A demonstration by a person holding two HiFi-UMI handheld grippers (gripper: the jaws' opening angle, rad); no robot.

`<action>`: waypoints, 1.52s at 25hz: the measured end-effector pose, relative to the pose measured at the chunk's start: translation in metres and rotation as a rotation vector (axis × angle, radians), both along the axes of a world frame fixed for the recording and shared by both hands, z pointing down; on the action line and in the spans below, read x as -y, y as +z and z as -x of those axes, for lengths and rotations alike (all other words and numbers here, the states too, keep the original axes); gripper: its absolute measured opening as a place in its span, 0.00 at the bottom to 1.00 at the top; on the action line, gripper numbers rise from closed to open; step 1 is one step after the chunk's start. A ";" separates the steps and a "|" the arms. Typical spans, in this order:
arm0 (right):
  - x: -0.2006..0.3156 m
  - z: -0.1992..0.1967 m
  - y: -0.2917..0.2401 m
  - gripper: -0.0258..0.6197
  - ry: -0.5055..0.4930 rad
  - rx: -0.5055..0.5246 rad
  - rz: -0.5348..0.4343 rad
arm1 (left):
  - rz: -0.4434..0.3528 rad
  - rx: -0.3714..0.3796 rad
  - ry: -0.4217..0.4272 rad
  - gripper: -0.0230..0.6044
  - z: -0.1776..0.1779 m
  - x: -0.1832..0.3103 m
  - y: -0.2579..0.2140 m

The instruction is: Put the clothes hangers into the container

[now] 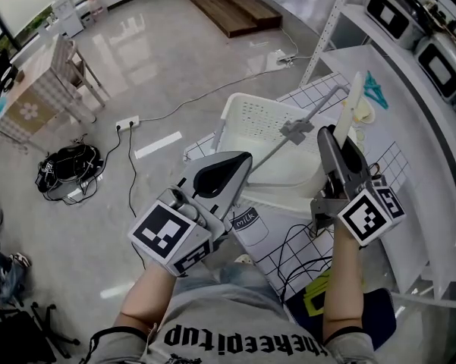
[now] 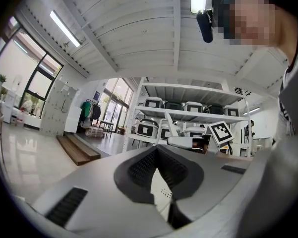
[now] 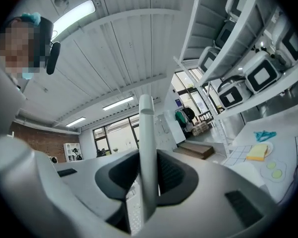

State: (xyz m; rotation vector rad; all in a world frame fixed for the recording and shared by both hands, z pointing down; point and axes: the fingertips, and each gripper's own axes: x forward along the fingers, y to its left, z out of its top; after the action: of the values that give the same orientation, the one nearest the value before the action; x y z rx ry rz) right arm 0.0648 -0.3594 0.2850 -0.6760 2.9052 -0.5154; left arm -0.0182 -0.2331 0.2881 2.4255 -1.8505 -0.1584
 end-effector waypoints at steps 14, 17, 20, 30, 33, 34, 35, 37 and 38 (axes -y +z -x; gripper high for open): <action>0.009 0.019 0.033 0.20 -0.023 -0.226 0.013 | -0.007 0.009 -0.003 0.07 0.003 0.004 -0.002; 0.014 0.016 0.033 0.22 0.023 -0.261 -0.026 | -0.007 0.011 -0.002 0.07 0.004 0.005 -0.003; 0.023 0.007 0.034 0.30 0.083 -0.305 -0.067 | -0.009 0.014 0.002 0.07 0.004 0.007 -0.005; 0.048 -0.036 0.015 0.38 0.304 -0.380 -0.196 | -0.012 0.015 0.029 0.07 0.003 0.009 -0.007; 0.041 -0.039 0.010 0.32 0.278 -0.330 -0.170 | -0.015 0.014 0.042 0.07 0.002 0.009 -0.006; 0.037 -0.039 0.009 0.29 0.266 -0.310 -0.157 | -0.015 0.014 0.049 0.07 0.002 0.009 -0.007; 0.034 -0.039 0.007 0.29 0.256 -0.295 -0.147 | -0.016 0.013 0.056 0.07 0.001 0.009 -0.007; 0.026 -0.039 0.005 0.27 0.245 -0.274 -0.138 | -0.017 0.011 0.071 0.07 0.000 0.009 -0.006; 0.022 -0.040 0.003 0.24 0.246 -0.267 -0.139 | -0.018 0.010 0.078 0.07 -0.001 0.009 -0.006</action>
State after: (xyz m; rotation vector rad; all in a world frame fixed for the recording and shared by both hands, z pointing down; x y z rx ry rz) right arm 0.1045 -0.3819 0.2881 -1.1388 2.9956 -0.2063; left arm -0.0176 -0.2417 0.2816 2.5108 -1.7619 -0.1592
